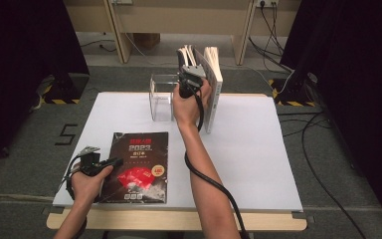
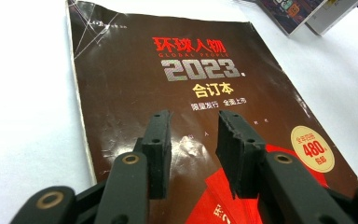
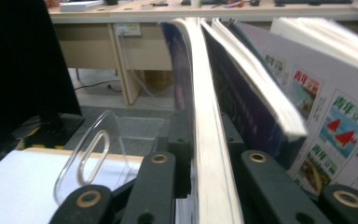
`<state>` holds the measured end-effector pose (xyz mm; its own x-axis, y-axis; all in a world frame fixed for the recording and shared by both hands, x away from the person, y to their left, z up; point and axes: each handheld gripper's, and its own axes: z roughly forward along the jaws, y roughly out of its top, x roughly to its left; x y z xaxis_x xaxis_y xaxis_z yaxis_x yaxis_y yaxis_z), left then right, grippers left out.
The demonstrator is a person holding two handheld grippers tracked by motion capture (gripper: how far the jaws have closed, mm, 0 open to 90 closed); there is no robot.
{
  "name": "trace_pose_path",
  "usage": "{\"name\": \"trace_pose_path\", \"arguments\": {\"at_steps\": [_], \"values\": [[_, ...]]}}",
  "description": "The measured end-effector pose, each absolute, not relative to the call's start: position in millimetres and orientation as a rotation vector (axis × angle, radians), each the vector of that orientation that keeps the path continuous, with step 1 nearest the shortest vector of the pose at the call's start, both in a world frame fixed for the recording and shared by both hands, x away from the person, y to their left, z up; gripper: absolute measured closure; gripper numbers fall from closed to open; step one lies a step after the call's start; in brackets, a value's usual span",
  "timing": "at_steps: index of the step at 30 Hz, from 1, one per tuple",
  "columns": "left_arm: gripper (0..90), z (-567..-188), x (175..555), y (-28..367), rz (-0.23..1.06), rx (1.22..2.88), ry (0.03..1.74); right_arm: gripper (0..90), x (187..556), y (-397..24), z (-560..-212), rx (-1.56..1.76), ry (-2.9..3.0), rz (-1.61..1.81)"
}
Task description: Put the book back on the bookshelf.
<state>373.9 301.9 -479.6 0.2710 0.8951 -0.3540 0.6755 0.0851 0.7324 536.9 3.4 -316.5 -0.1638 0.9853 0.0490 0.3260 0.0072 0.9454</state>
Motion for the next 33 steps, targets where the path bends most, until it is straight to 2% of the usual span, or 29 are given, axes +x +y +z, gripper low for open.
{"name": "trace_pose_path", "arguments": {"at_steps": [15, 22, 33], "values": [[63.9, -478.6, 374.5, 301.4, 0.307, 1.654, 1.467, 75.8, 522.0, -3.8, -317.4, 1.415, 1.662, 1.160], [64.0, -479.0, 373.1, 301.4, 0.307, 1.647, 1.463, 80.1, 521.8, -3.1, -329.6, 1.431, 1.708, 1.099], [63.9, -479.1, 373.2, 302.2, 0.305, 1.652, 1.466, 82.7, 525.8, -4.1, -325.1, 1.480, 1.703, 1.085]]}}
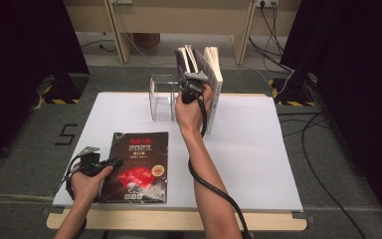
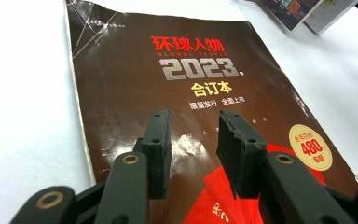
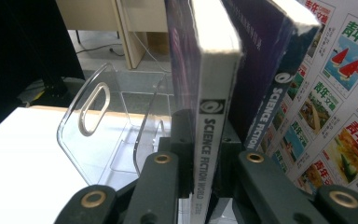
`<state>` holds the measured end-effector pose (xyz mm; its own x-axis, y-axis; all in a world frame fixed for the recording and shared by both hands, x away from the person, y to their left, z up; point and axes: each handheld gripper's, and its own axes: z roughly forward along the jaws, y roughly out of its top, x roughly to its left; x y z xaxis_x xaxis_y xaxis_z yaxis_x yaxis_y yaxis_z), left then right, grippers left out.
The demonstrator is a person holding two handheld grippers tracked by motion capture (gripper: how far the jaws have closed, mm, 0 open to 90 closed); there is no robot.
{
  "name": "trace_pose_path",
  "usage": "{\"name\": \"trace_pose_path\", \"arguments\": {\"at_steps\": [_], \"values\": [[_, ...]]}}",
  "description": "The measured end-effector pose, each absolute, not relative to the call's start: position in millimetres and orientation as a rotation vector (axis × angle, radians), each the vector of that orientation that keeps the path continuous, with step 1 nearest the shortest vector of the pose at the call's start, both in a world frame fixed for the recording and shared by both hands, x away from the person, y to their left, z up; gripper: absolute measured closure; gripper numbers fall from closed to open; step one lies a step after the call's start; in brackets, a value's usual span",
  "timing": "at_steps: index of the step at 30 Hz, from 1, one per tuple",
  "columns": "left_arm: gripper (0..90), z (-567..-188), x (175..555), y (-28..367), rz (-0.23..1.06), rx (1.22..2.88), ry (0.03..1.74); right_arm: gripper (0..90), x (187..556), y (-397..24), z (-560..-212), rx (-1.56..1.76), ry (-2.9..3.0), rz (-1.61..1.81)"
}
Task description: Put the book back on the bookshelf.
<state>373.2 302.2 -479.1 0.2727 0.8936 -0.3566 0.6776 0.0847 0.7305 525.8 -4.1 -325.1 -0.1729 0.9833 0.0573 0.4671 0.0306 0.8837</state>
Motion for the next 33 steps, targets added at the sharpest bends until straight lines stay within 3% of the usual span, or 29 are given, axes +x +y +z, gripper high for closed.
{"name": "trace_pose_path", "arguments": {"at_steps": [33], "values": [[64.4, -478.2, 373.3, 306.1, 0.308, 1.646, 1.447, 82.9, 538.3, 0.5, -334.3, 1.432, 1.502, 1.196]]}}
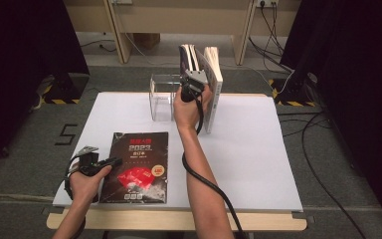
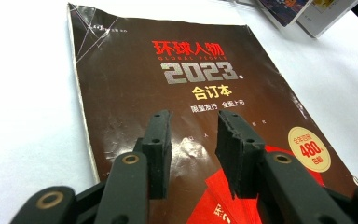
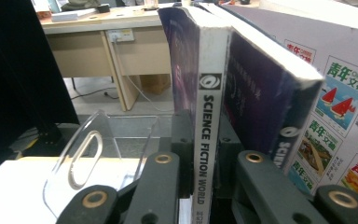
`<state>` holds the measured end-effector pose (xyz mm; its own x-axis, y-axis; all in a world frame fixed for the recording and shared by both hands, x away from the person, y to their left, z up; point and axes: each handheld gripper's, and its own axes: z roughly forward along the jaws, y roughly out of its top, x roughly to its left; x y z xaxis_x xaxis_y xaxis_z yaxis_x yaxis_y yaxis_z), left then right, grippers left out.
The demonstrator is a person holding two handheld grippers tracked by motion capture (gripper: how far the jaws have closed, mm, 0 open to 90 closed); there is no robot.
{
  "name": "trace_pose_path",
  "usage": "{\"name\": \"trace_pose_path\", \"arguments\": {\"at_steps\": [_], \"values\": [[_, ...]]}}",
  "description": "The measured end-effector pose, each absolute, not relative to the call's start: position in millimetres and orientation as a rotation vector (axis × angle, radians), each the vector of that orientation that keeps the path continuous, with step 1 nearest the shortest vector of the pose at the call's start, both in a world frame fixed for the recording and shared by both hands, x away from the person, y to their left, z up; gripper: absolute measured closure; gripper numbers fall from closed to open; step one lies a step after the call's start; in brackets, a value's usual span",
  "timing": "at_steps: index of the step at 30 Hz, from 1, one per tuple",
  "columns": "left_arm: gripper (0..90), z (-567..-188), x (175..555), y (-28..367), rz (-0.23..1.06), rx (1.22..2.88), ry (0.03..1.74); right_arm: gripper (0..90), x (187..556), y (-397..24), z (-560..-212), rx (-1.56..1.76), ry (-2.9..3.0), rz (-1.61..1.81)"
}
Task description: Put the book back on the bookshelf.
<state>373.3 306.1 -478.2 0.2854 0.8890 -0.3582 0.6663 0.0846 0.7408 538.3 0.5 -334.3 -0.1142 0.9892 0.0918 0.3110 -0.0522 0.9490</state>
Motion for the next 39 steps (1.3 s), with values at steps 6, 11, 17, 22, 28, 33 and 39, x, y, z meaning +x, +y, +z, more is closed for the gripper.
{"name": "trace_pose_path", "arguments": {"at_steps": [6, 11, 17, 22, 28, 33, 39], "values": [[64.4, -478.0, 373.3, 305.5, 0.305, 1.649, 1.449, 82.7, 539.8, 1.9, -336.0, 1.425, 1.499, 1.175], [64.4, -478.4, 373.2, 305.0, 0.303, 1.649, 1.450, 82.4, 539.5, 3.8, -339.6, 1.424, 1.512, 1.149], [64.4, -478.4, 373.3, 302.9, 0.302, 1.656, 1.445, 78.2, 537.7, 1.8, -339.9, 1.423, 1.547, 1.125], [64.3, -479.7, 373.5, 301.6, 0.297, 1.657, 1.445, 74.8, 533.2, 2.8, -343.5, 1.413, 1.579, 1.114], [64.3, -479.9, 373.1, 301.1, 0.298, 1.661, 1.446, 72.8, 521.6, 4.0, -344.0, 1.398, 1.598, 1.106], [64.3, -479.6, 372.7, 300.3, 0.299, 1.669, 1.443, 70.9, 505.0, 0.6, -340.7, 1.380, 1.591, 1.119], [64.3, -480.0, 372.8, 298.1, 0.297, 1.669, 1.439, 68.8, 493.1, -11.4, -337.9, 1.403, 1.575, 1.133]]}}
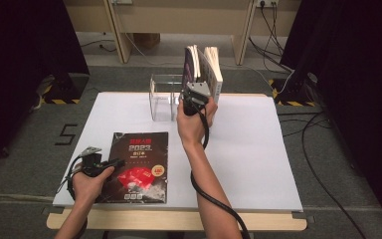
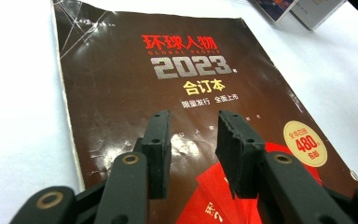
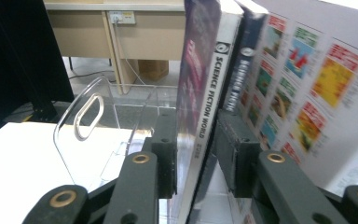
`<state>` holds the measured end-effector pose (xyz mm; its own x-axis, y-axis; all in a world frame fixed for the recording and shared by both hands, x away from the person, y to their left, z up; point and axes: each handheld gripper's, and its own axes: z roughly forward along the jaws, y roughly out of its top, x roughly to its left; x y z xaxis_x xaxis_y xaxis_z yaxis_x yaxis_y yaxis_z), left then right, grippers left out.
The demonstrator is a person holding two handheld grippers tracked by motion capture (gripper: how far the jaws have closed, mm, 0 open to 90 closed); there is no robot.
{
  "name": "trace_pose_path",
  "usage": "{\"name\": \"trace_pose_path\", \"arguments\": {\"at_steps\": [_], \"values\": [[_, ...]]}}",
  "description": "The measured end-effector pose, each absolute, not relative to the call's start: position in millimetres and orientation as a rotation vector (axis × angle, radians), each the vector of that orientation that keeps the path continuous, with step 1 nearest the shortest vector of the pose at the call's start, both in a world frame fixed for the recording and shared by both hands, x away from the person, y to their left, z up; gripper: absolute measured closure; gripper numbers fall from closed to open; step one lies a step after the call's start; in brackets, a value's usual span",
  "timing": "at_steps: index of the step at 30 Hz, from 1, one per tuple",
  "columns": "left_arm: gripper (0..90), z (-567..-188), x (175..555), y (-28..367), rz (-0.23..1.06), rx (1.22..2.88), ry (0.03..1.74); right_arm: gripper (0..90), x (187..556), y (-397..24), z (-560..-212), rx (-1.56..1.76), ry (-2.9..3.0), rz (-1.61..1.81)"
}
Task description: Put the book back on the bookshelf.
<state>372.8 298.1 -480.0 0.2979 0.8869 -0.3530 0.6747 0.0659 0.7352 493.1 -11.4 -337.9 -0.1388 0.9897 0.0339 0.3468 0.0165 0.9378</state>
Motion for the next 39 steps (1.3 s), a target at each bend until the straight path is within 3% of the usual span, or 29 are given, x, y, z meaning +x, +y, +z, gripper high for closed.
{"name": "trace_pose_path", "arguments": {"at_steps": [12, 39], "values": [[64.2, -480.7, 372.9, 298.2, 0.298, 1.662, 1.440, 60.6, 509.0, -28.4, -331.3, 1.440, 1.595, 1.198], [64.1, -480.5, 373.4, 298.5, 0.295, 1.670, 1.440, 69.5, 548.6, -18.6, -320.6, 1.481, 1.697, 1.116]]}}
